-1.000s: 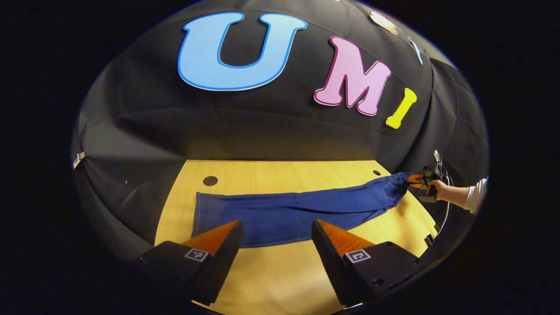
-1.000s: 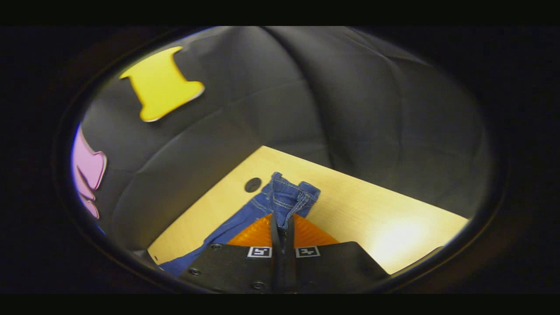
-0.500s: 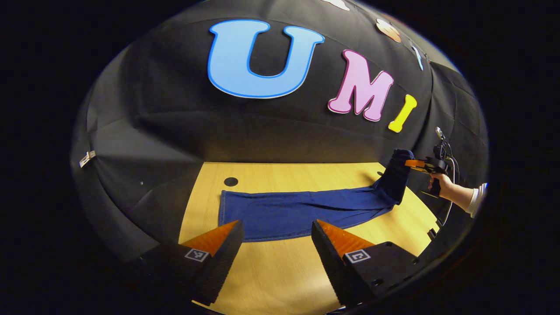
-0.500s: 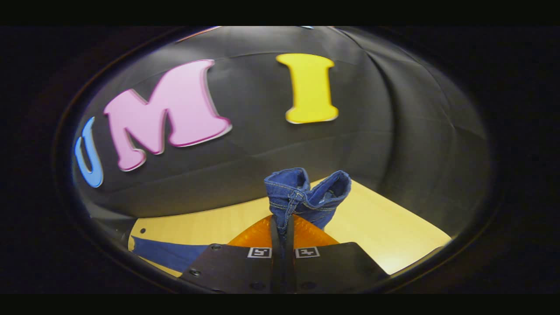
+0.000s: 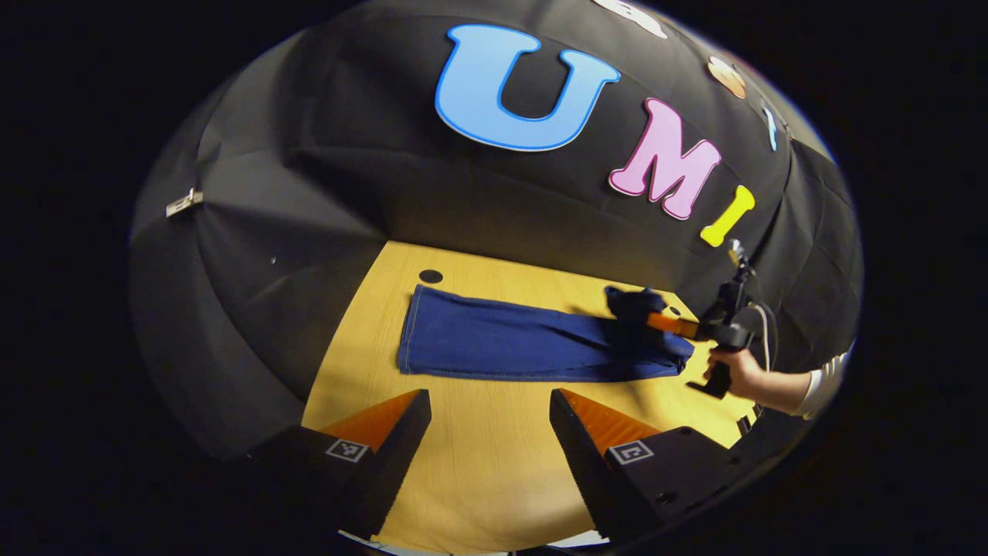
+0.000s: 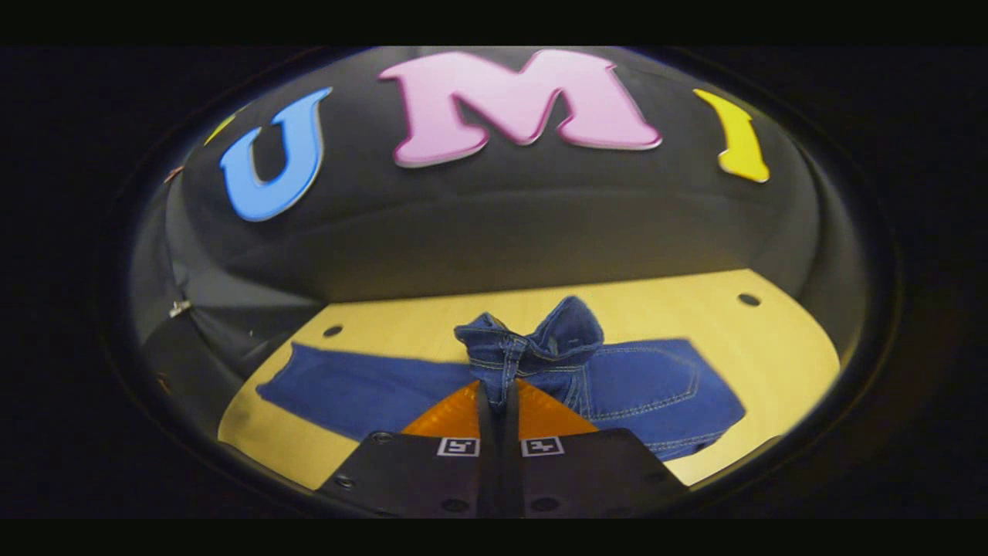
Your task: Grasp the waist and the cuffs of the jeans and fold them to make the two legs overlap; first hold the waist and fold one-third of the jeans toward the cuffs, then hold the cuffs and fold the remaining one-third in the same direction to finish folding.
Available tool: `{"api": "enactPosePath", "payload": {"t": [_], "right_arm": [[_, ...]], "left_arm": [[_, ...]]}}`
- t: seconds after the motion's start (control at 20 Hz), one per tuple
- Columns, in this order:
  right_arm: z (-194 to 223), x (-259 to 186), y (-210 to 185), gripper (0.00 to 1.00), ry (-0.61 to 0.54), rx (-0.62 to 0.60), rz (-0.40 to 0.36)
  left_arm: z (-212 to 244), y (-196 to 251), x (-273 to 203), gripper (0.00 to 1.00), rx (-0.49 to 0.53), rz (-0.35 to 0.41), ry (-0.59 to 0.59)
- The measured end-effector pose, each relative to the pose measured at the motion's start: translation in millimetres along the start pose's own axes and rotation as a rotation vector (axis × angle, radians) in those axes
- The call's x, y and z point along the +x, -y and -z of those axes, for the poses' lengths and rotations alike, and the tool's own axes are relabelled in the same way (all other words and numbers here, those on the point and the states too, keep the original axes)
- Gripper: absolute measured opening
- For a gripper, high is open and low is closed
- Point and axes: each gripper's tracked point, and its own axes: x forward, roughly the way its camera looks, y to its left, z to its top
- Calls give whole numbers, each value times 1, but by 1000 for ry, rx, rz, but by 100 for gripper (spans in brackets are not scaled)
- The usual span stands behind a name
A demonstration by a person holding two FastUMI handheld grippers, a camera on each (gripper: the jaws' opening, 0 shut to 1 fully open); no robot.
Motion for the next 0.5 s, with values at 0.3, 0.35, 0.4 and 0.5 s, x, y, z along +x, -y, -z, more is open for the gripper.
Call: {"api": "enactPosePath", "payload": {"t": [0.3,0.35,0.4,0.5], "right_arm": [[36,24,13,0,-98,-75,-73],[40,22,8,22,-133,-46,-115],[41,10,-7,39,-161,-2,-188],[36,-9,-24,75,-159,10,-261]], "left_arm": [[5,-14,23,97,-97,-37,-24],[5,-18,31,97,-103,-44,-38],[5,-21,43,97,-106,-50,-55],[2,-28,67,97,-116,-67,-82]]}}
